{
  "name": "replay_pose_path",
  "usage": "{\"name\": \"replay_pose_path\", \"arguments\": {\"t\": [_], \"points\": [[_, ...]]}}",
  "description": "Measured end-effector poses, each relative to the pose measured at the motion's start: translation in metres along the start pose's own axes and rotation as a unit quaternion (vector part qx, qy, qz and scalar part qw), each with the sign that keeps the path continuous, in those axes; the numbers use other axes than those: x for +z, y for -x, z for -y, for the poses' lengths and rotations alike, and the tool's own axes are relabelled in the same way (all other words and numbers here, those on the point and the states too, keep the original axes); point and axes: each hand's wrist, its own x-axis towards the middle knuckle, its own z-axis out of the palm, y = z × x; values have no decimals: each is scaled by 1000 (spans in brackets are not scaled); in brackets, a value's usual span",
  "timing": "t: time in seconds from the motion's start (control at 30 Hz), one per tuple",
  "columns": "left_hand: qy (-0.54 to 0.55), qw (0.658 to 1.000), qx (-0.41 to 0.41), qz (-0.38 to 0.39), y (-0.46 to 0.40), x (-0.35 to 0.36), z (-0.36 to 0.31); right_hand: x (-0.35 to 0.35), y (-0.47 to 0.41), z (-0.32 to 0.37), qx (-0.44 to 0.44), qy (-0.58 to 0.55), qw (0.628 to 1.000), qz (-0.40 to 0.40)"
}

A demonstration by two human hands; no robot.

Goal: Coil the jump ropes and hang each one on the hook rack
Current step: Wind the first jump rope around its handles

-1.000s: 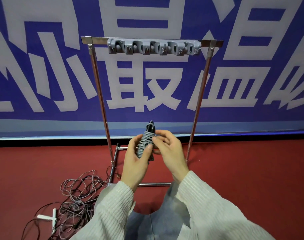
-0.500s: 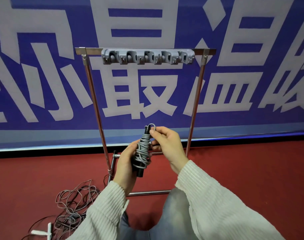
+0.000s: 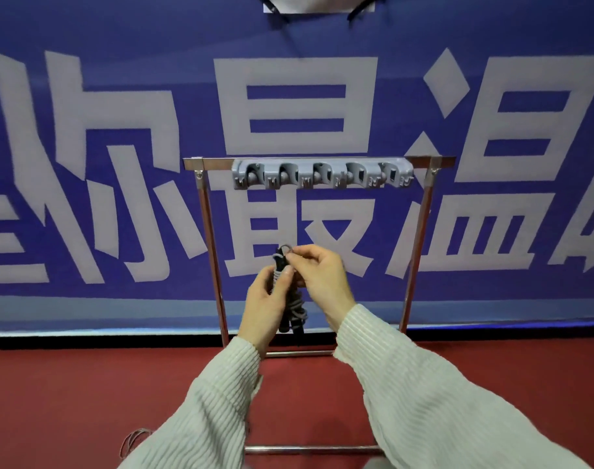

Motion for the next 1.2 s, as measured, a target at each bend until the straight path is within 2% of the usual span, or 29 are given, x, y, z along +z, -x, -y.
{"name": "replay_pose_path", "arguments": {"t": [0.27, 0.4, 0.6, 0.8, 1.0, 1.2], "points": [[18, 994, 48, -95, -110, -37, -46, 53, -102, 41, -61, 38, 997, 14], [67, 993, -3, -92, -156, -59, -58, 73, -139, 40, -72, 64, 995, 15], [84, 993, -36, -79, -202, -75, -56, 98, -180, 33, -55, 80, 995, -6], [36, 992, -5, -118, -227, -86, -41, 111, -189, 29, -56, 55, 996, -37], [-8, 992, 23, -123, -236, -82, -40, 114, -193, 30, -37, 10, 998, -52], [-80, 989, 28, -120, -235, -83, -26, 115, -191, 17, -55, 127, 988, -68]]}}
